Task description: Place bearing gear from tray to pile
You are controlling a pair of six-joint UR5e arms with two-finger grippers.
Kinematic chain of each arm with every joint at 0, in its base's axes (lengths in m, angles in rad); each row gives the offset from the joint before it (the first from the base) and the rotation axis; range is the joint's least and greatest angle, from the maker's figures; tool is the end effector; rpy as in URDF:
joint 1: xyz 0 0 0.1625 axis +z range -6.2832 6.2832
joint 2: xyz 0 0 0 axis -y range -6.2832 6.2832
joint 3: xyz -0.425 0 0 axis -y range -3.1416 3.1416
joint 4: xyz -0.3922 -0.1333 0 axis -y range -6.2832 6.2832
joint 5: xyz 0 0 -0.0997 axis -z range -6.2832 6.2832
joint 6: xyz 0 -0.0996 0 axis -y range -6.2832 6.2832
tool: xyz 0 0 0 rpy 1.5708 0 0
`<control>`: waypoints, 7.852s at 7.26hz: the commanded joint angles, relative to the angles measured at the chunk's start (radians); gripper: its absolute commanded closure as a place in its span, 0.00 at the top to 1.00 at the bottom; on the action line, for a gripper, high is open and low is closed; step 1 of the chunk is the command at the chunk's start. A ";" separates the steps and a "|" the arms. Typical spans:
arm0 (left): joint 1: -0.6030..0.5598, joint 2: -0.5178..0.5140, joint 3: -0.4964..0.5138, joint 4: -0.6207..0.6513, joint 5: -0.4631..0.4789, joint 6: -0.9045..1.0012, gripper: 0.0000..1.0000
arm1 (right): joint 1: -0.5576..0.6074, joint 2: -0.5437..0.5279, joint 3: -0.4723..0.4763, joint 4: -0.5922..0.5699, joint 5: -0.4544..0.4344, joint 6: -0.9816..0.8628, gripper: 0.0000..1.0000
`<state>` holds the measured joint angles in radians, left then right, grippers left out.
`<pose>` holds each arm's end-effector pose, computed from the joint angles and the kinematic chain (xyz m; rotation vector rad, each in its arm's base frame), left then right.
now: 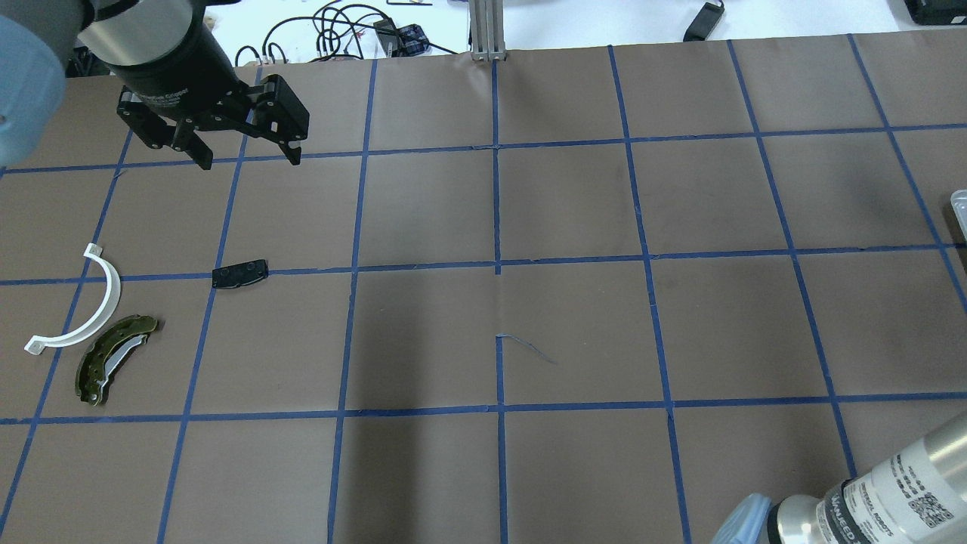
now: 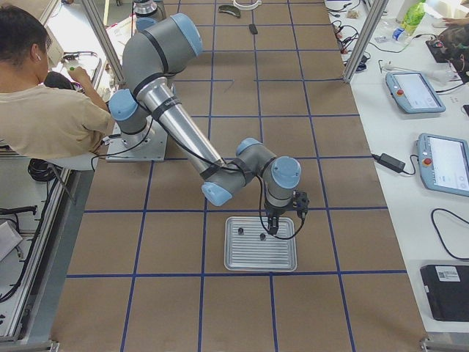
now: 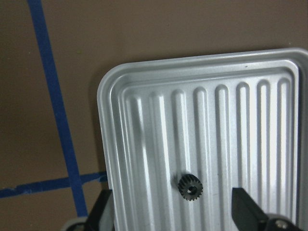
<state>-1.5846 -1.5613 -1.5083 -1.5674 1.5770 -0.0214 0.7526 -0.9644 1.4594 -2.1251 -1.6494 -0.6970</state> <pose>-0.1395 -0.4922 0.5239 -0.0123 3.1345 -0.1184 -0.4199 -0.5651 0.2322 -0.1879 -3.0379 -0.0167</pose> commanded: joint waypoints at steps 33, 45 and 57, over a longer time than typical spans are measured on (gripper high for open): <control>-0.002 0.009 -0.003 -0.005 -0.003 0.003 1.00 | 1.063 -0.102 -0.004 0.307 0.206 1.160 0.00; 0.012 -0.003 -0.042 0.000 -0.011 0.017 1.00 | 1.092 -0.075 0.082 0.123 0.249 1.172 1.00; -0.290 -0.394 -0.447 0.774 -0.014 -0.351 1.00 | 0.135 -0.241 0.087 0.251 0.043 -0.017 1.00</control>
<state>-1.8157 -1.8959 -1.9536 -0.8509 1.5620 -0.3221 0.9935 -1.2120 1.5439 -1.8683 -1.6037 -0.5832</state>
